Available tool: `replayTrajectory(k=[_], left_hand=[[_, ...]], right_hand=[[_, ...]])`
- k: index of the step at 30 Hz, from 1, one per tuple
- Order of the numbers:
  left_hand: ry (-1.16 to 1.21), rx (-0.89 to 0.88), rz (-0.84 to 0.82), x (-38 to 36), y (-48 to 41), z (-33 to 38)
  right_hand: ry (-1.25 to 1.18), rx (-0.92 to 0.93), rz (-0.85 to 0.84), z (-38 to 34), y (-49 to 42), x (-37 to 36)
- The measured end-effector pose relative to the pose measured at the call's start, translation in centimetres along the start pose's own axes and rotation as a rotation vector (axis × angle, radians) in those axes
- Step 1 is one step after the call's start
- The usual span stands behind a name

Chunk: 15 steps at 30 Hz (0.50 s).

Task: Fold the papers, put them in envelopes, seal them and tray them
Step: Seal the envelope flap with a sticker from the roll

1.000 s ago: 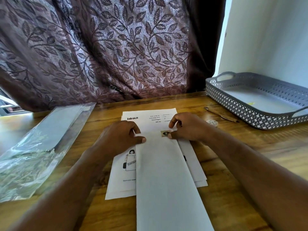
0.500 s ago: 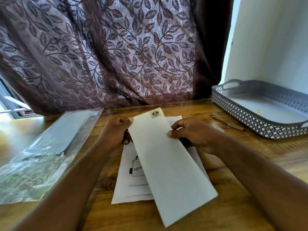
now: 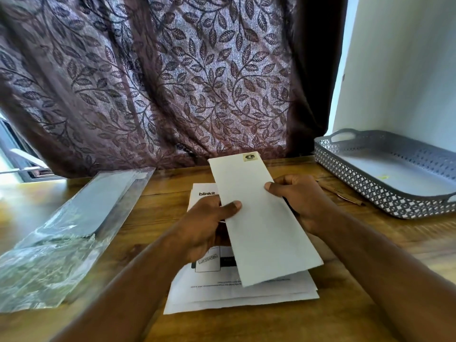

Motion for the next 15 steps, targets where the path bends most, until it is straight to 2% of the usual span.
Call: replayTrajectory(k=[4, 8, 11, 15], left_hand=[[0.077, -0.064, 0.06, 0.7, -0.3, 0.3], [0.143, -0.151, 0.151, 2.1, -0.3, 1.2], [0.18, -0.158, 0.209, 3.1, -0.5, 1.3], [0.215, -0.136, 0.181, 2.8, -0.4, 0.9]], right_hand=[[-0.017, -0.057, -0.096, -0.1, 0.8, -0.6], [0.093, -0.12, -0.206, 0.1, 2.2, -1.0], [0.041, -0.166, -0.295, 0.5, 3.3, -1.5], [-0.022, -0.147, -0.156, 0.6, 3.9, -0.4]])
Point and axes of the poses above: each hand's wrist, its own y-axis away from the middle knuckle, its own x-axis out of the back of the hand, z = x × y, the point moved 7 cm from there along -y, towards the middle knuckle, and after that the axes turned 5 degrees about -z, right-handed, at the moved point
